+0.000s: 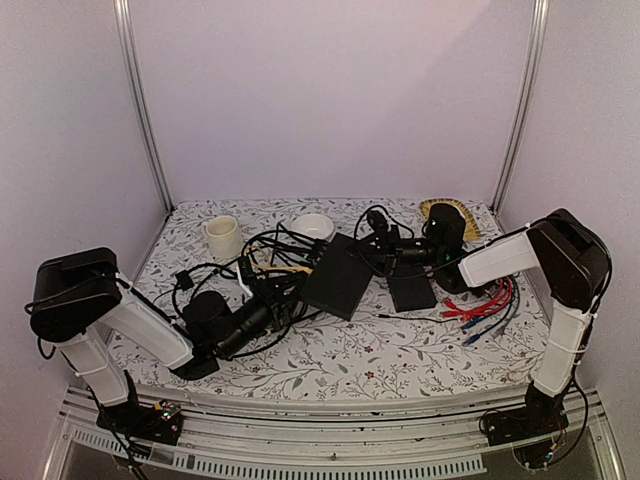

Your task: Pull the plug from the switch port

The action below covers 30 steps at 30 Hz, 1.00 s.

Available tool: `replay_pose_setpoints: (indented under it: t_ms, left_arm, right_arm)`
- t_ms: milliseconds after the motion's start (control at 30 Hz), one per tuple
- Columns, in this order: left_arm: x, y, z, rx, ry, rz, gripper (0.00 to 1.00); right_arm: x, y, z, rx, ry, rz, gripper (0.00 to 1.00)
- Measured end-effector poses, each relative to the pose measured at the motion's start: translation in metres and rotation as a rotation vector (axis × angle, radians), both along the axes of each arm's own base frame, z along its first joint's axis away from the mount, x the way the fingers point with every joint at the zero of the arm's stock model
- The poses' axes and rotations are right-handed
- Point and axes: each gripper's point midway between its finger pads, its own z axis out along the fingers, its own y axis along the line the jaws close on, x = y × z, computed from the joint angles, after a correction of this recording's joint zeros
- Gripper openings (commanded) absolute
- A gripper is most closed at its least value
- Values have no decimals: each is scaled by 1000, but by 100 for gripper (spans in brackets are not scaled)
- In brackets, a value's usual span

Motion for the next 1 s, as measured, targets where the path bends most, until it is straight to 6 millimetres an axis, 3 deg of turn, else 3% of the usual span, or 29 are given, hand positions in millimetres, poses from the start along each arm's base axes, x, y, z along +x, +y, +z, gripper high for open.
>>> replay_pose_setpoints:
  t_ms: [267,367,767,833,900,1000]
  left_arm:
    - [-1,0,0,15,8,-3,0]
    - [-1,1,2,23,14,-4,11]
    - [-3,6,1,18,46,0,15]
    - [2,19,-1,18,55,59,15]
    - [15,52,-19,60,92,183,15]
    - [27,79,-38,109,130,301,15]
  right_arm:
    - [0,0,0,0,1,2,1]
    - [-1,0,1,3,-1,4,1]
    - [-3,2,1,3,-1,11,2]
    - [1,-1,1,4,-2,-1,1]
    - [15,-15,5,12,-13,-40,2]
    - [36,-37,13,25,-32,-111,2]
